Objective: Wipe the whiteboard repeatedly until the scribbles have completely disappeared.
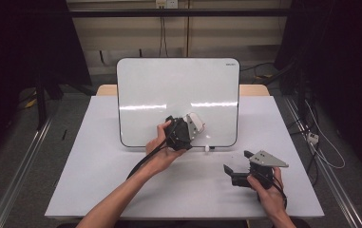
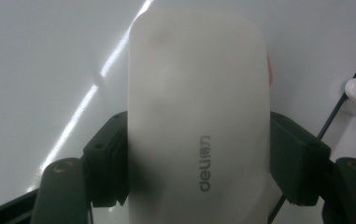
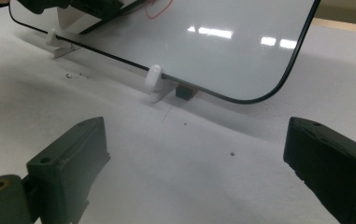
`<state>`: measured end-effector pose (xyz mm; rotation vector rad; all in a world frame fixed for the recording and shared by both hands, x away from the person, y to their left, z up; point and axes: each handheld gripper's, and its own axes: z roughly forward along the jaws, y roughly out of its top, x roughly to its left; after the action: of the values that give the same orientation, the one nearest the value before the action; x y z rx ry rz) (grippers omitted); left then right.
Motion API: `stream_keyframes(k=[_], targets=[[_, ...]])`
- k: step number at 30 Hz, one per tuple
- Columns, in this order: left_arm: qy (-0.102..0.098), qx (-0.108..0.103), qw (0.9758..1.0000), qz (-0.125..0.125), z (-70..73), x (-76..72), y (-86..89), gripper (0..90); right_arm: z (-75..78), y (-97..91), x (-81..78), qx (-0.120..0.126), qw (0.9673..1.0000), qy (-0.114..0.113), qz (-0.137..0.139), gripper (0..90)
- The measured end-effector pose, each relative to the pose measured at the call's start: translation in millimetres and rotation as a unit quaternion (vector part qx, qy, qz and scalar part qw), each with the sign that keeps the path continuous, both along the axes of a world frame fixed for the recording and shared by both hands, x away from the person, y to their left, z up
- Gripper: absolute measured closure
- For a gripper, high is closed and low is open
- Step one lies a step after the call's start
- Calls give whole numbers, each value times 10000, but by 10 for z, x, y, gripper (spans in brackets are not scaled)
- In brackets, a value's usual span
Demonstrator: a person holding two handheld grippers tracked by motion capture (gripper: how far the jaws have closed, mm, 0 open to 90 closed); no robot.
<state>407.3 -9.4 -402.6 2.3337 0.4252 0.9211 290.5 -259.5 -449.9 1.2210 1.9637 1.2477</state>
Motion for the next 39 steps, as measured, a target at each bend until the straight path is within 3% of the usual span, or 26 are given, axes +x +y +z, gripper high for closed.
stream_keyframes(k=[3, 10, 15, 24, 34, 39], targets=[[-42, 34, 10000, -76, -64, -55, -17, 300, 2, 3, -6, -14, 10000, -5, 8, 62], [22, -62, 9999, -101, -46, -29, 15, 301, 2, -8, -12, 14, 10000, -20, -6, 62], [63, -224, 9997, 50, 81, 81, 108, 302, -4, -22, -11, 31, 10000, -3, -34, 62], [65, -253, 9993, 255, 345, 302, 284, 302, 1, -22, -17, 16, 10000, -3, -34, 62], [17, -229, 9992, 338, 353, 298, 187, 302, 0, -4, -6, 14, 10000, 13, -16, 62], [-10, -200, 9995, 229, 327, 276, 69, 302, -5, 14, 6, -1, 10000, 18, 5, 62]])
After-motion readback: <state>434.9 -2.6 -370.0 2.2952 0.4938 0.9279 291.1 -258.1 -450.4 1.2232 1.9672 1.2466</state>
